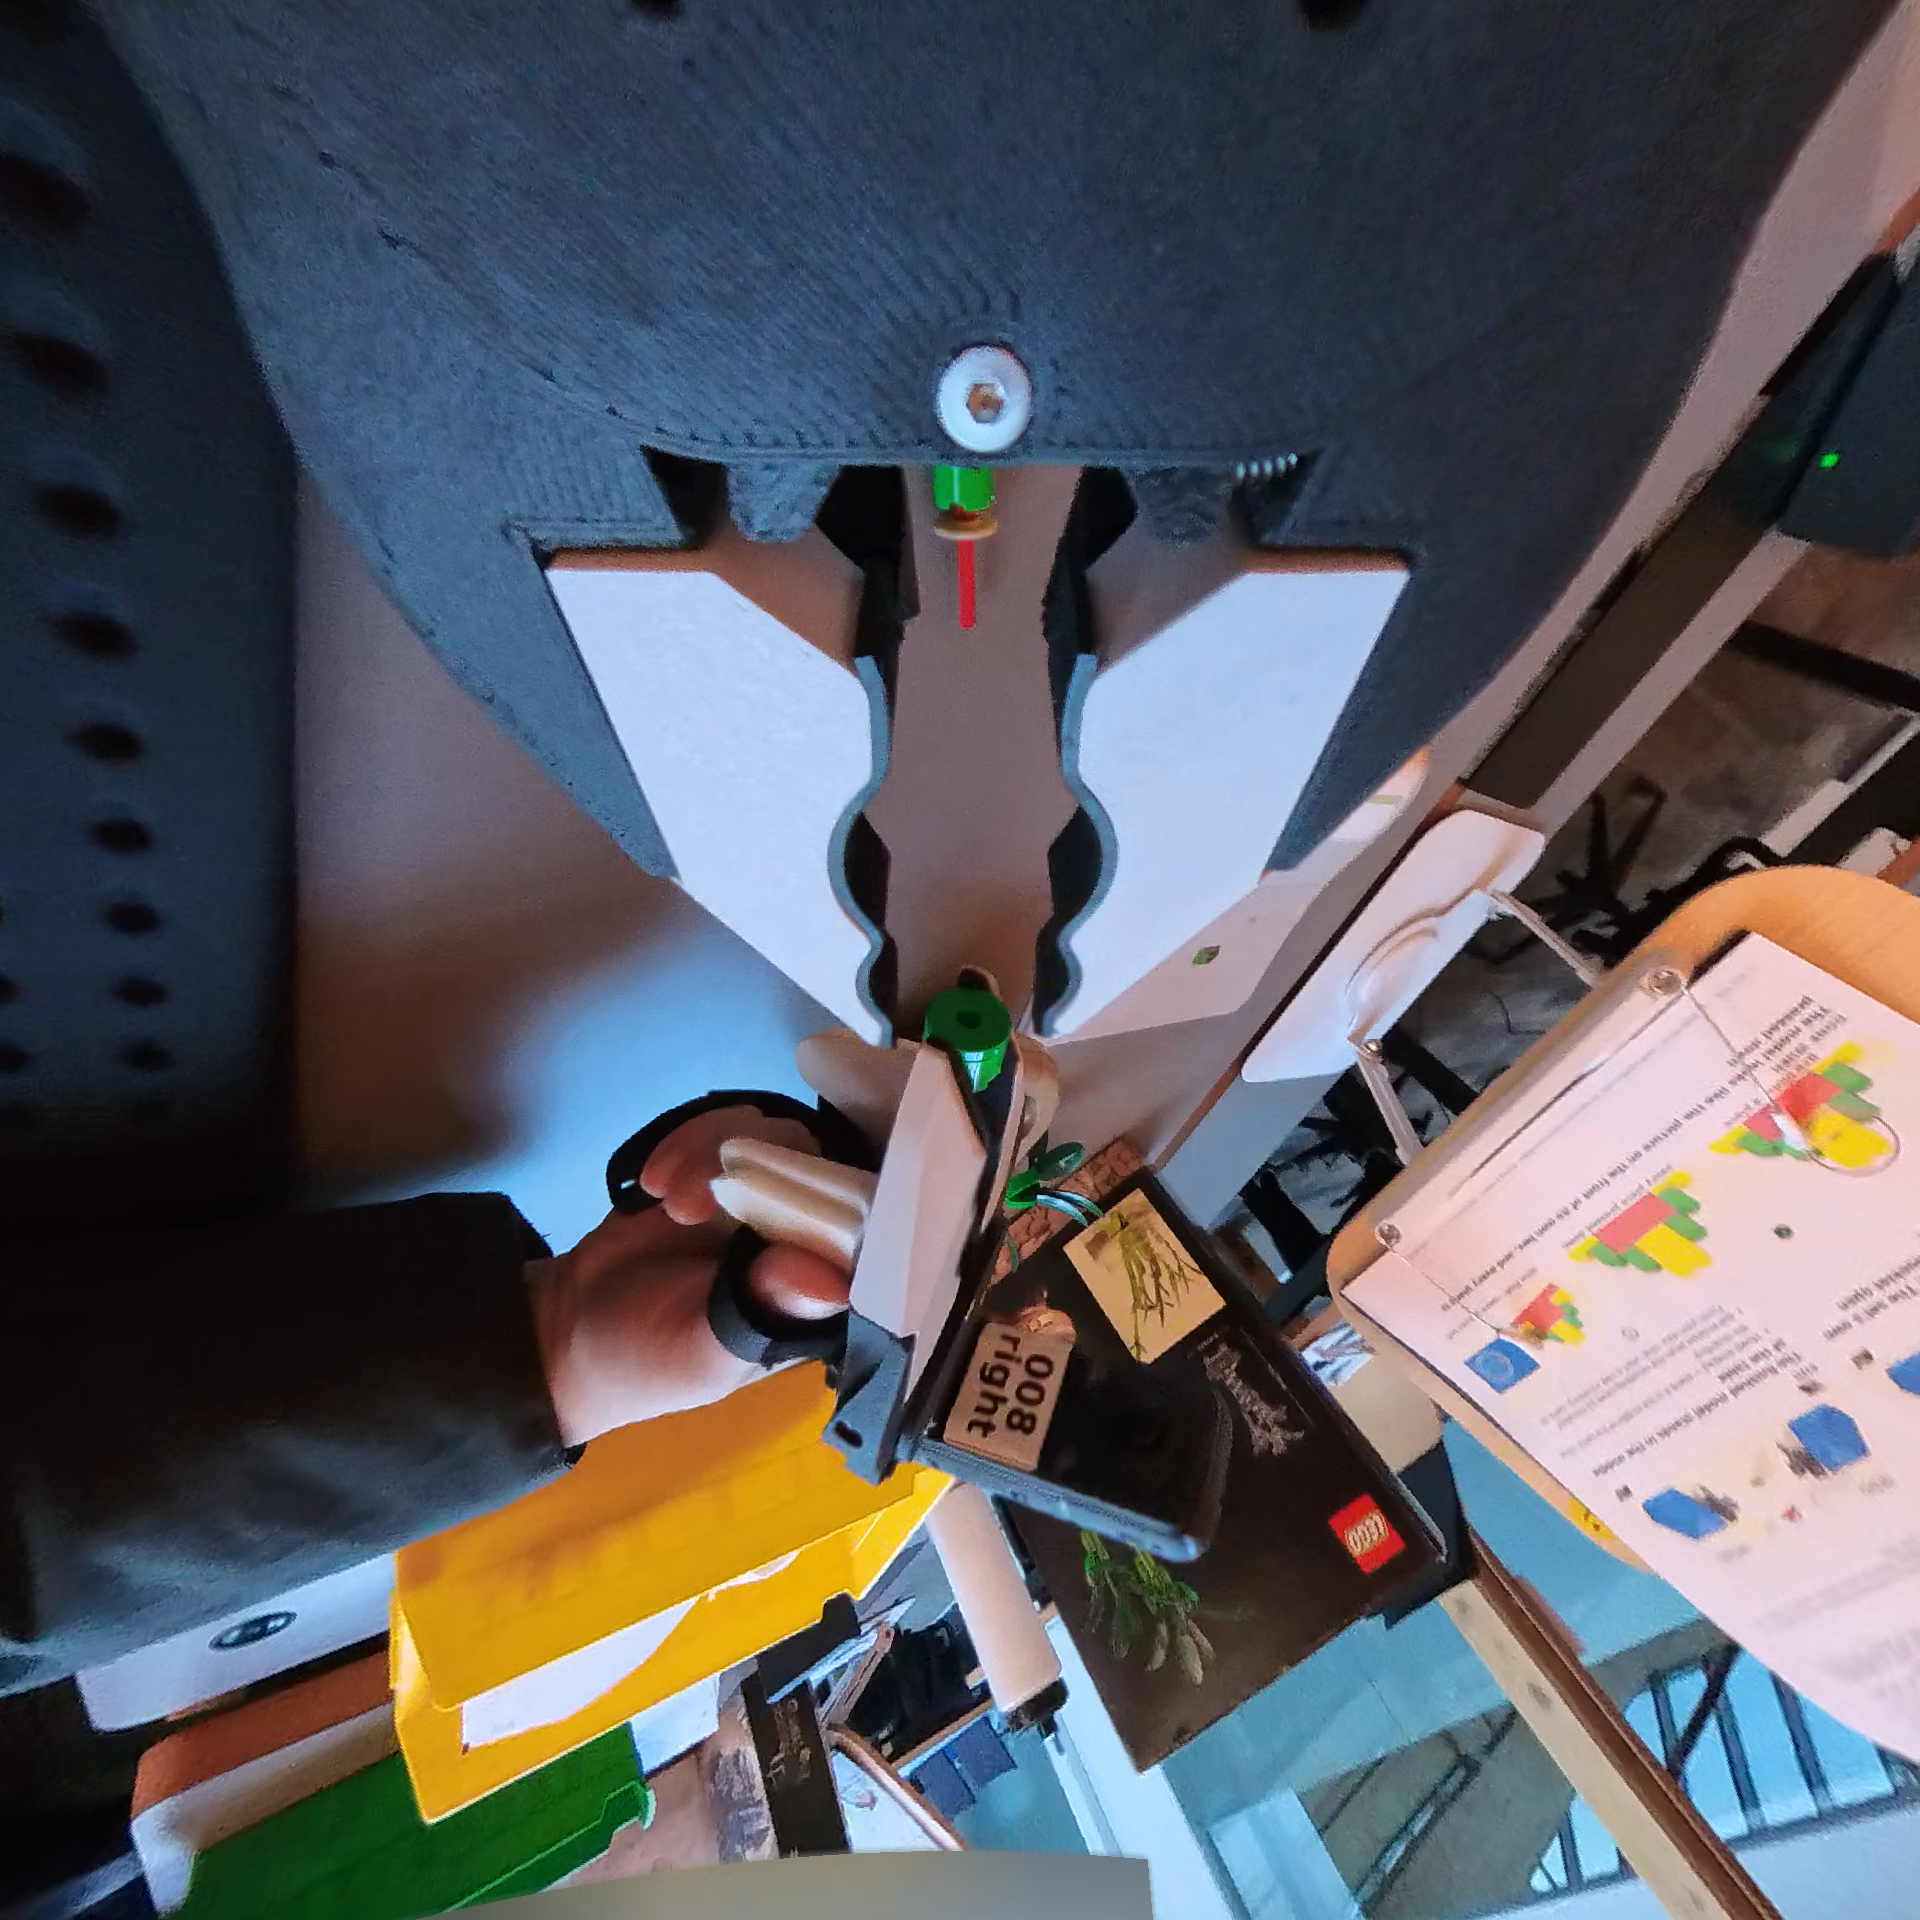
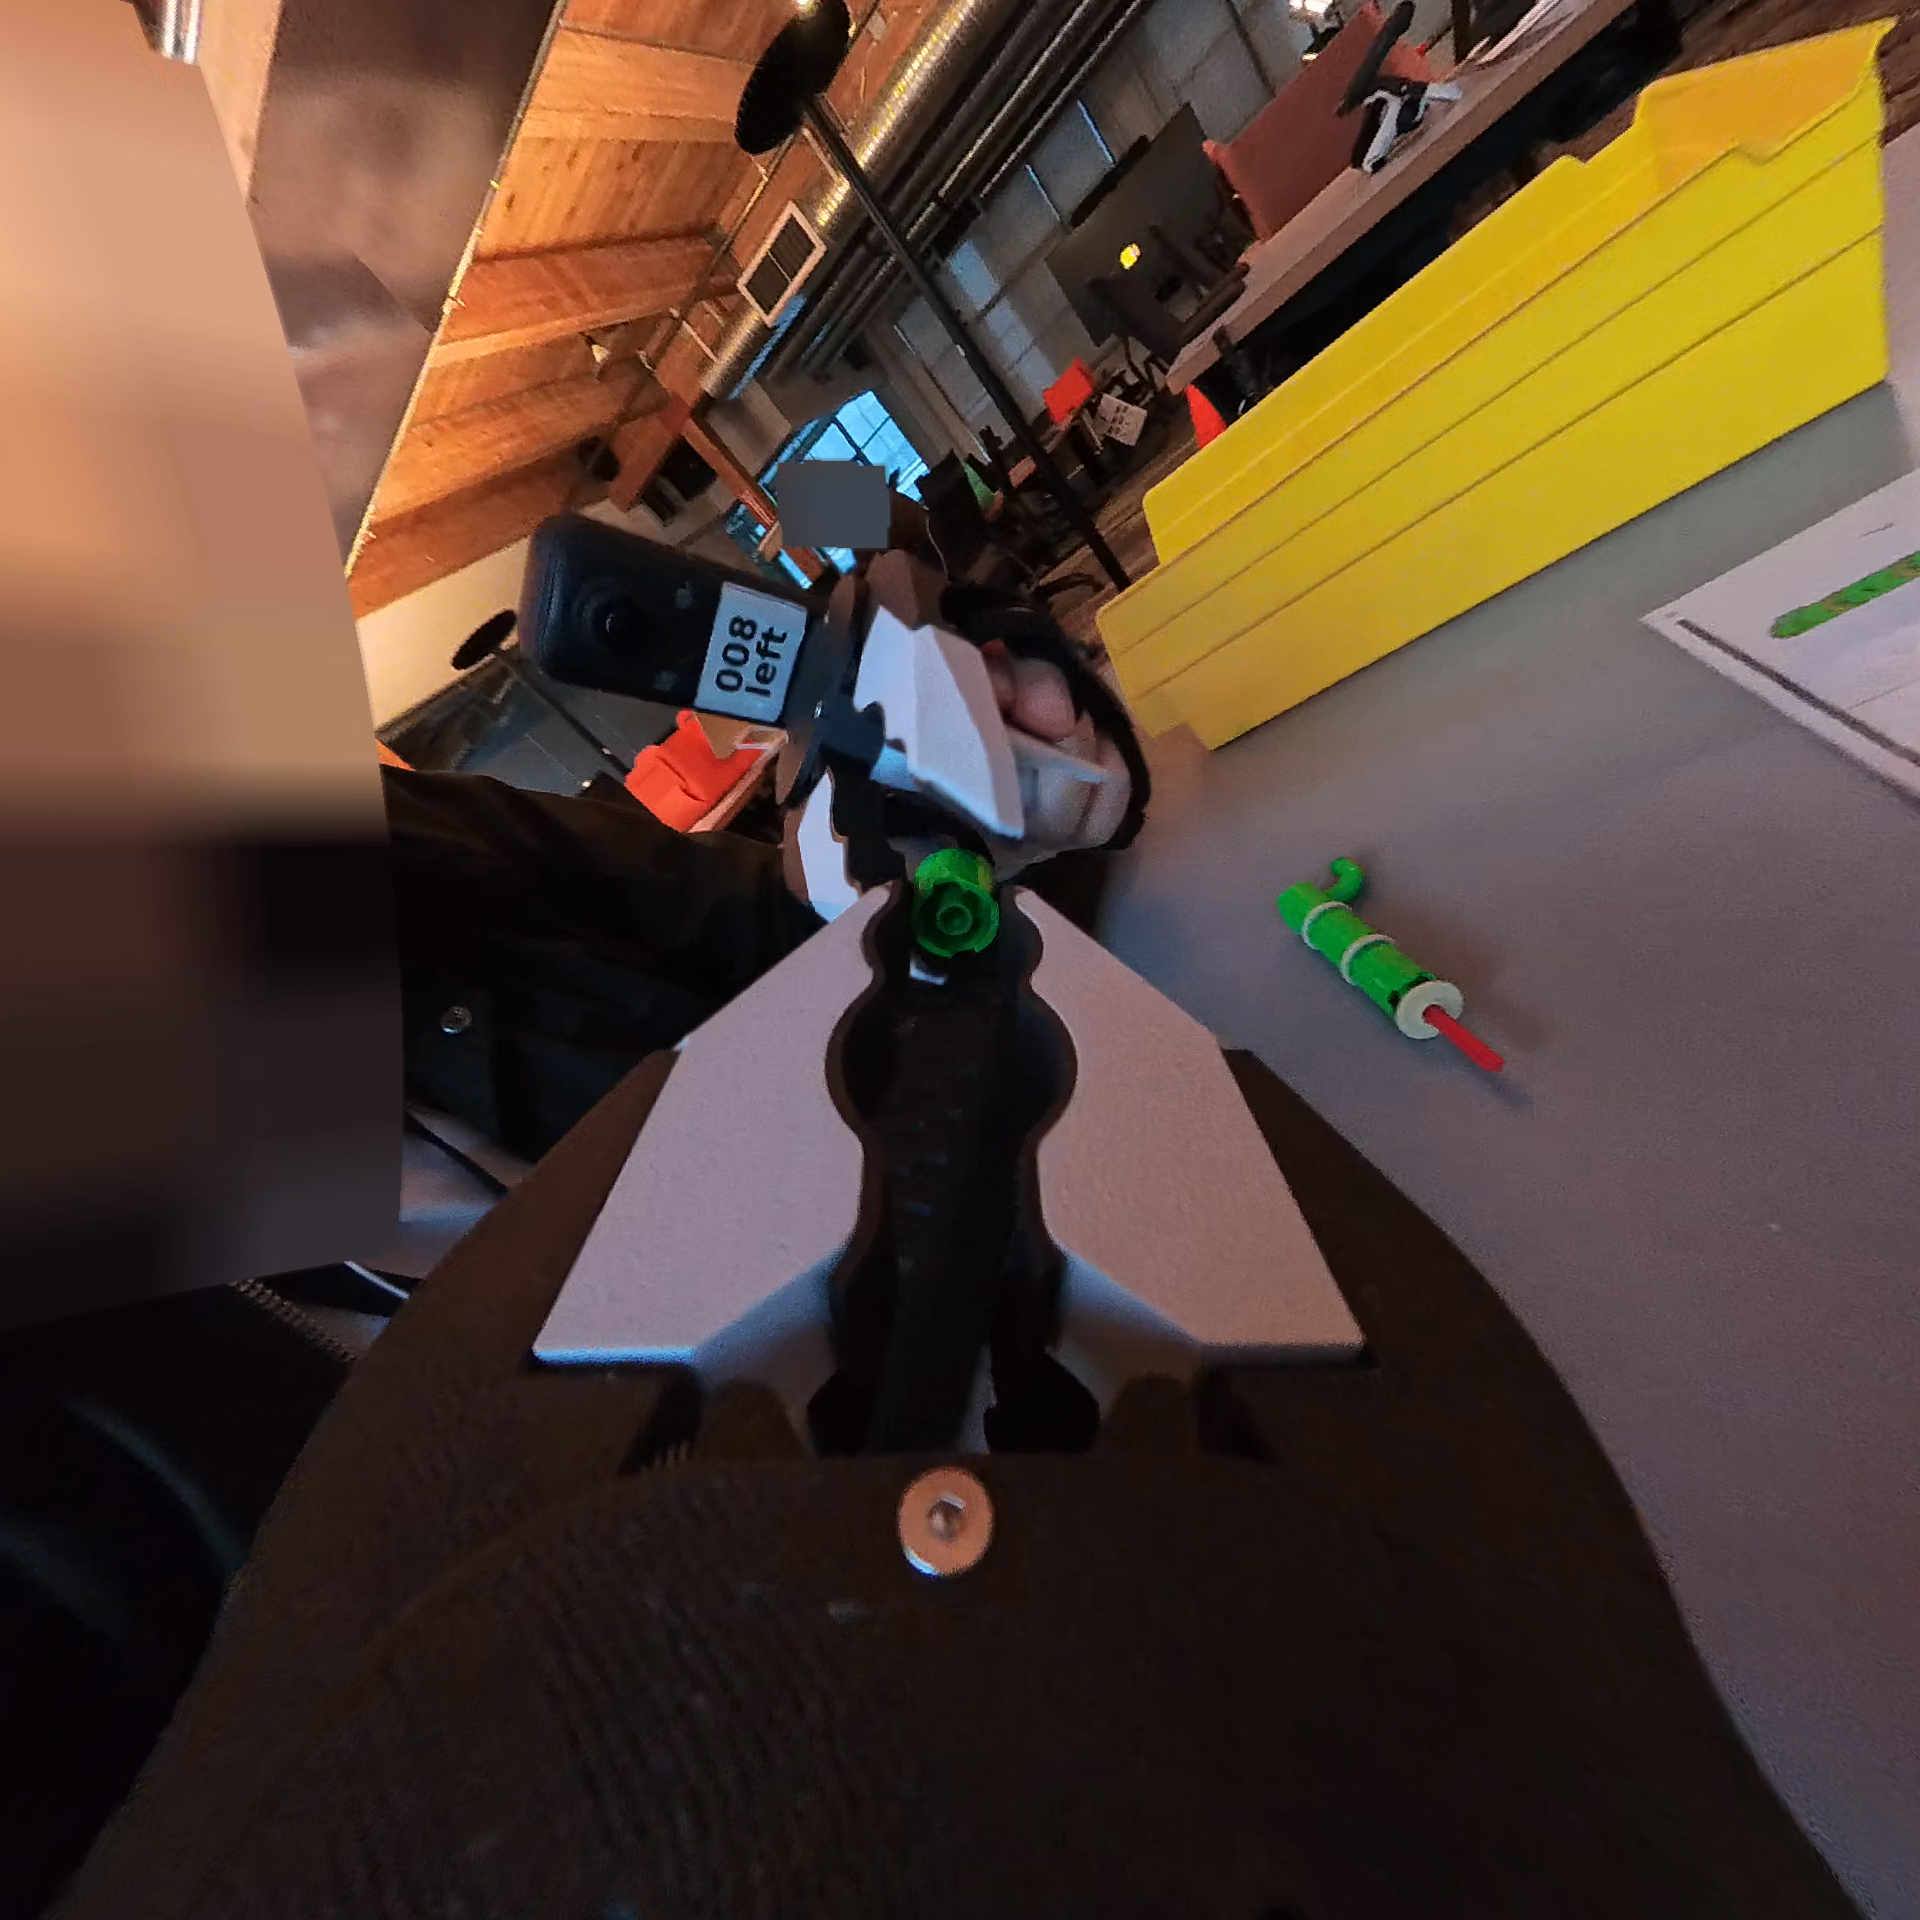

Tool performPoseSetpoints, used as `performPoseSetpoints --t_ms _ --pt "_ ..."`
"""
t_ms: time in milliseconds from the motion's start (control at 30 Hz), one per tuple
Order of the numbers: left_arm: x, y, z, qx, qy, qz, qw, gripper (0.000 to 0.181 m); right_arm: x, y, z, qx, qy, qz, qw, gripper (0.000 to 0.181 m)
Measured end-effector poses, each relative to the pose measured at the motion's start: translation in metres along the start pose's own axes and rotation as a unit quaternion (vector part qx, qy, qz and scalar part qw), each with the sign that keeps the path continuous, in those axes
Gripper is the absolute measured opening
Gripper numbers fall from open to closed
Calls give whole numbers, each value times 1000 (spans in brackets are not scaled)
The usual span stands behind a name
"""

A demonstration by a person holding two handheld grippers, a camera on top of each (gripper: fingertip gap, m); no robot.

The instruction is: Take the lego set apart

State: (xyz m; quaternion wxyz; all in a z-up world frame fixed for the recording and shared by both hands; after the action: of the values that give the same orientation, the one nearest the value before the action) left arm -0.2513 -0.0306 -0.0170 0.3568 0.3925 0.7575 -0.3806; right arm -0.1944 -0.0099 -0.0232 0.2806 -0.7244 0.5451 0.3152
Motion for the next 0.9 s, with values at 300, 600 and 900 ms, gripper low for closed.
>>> performPoseSetpoints --t_ms 300,600,900 --pt "2 -2 5 3 25 -4 1000 14 4 5 -3 -46 34 -7 998 15" --pt "1 -5 6 9 24 2 1000 14 1 4 -9 -5 7 -34 999 14" --pt "-3 -52 -32 -16 -75 95 993 13 -17 -68 -18 22 20 82 996 14"
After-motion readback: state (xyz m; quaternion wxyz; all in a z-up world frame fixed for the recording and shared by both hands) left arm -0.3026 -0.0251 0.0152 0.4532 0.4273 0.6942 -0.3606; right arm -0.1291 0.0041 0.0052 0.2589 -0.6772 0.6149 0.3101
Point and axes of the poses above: each gripper's, where its closed fingertips meet, y out along the fingers, x out of its underside, z = x × y across the jaws, the point moved 4 cm from there along -y, back along the fingers, and after that the axes turned 8 degrees about -z, right-handed, at the moved point
